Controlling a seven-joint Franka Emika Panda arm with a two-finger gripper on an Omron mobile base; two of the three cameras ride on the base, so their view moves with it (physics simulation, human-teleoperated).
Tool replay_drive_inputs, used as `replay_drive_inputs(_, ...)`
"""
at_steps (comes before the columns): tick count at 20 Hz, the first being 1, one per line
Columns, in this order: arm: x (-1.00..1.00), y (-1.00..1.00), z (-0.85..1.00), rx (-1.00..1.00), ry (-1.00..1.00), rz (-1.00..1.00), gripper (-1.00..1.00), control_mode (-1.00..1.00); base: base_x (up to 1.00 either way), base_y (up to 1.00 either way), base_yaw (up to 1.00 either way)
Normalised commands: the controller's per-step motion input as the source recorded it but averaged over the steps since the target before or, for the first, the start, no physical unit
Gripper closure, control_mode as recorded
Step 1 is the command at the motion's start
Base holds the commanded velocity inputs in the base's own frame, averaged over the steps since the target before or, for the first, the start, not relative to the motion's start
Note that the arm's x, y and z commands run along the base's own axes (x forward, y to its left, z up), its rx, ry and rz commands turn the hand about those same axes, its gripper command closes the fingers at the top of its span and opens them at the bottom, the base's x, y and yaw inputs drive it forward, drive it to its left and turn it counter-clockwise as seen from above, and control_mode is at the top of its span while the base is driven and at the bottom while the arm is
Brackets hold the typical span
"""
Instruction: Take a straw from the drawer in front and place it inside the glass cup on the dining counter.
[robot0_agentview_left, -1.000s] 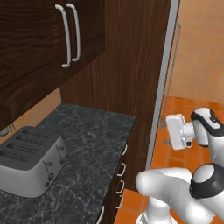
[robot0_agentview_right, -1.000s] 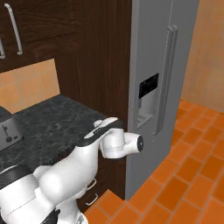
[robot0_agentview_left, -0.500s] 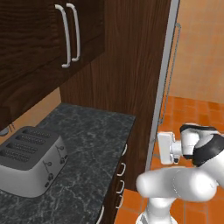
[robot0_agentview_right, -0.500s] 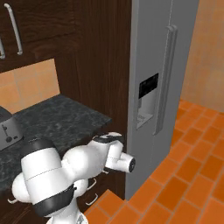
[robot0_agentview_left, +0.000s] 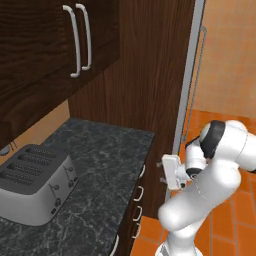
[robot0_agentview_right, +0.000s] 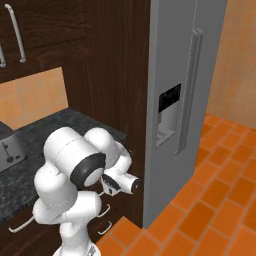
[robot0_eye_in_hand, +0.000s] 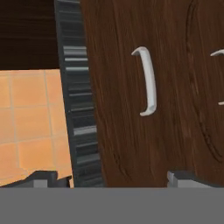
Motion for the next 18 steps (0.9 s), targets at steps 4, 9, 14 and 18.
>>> replay_drive_inputs(4,0.32,0.21,-0.45,0.00,-0.01,0.00,-1.00,-1.00,0.00,0.00,0.00)
replay_drive_inputs(9,0.37,0.08,-0.43,0.00,-0.02,0.00,-1.00,-1.00,0.00,0.00,0.00)
replay_drive_inputs(14,0.45,0.01,-0.41,0.00,-0.01,0.00,-1.00,-1.00,0.00,0.00,0.00)
replay_drive_inputs(18,0.52,0.09,-0.28,0.00,-0.02,0.00,-1.00,-1.00,0.00,0.00,0.00)
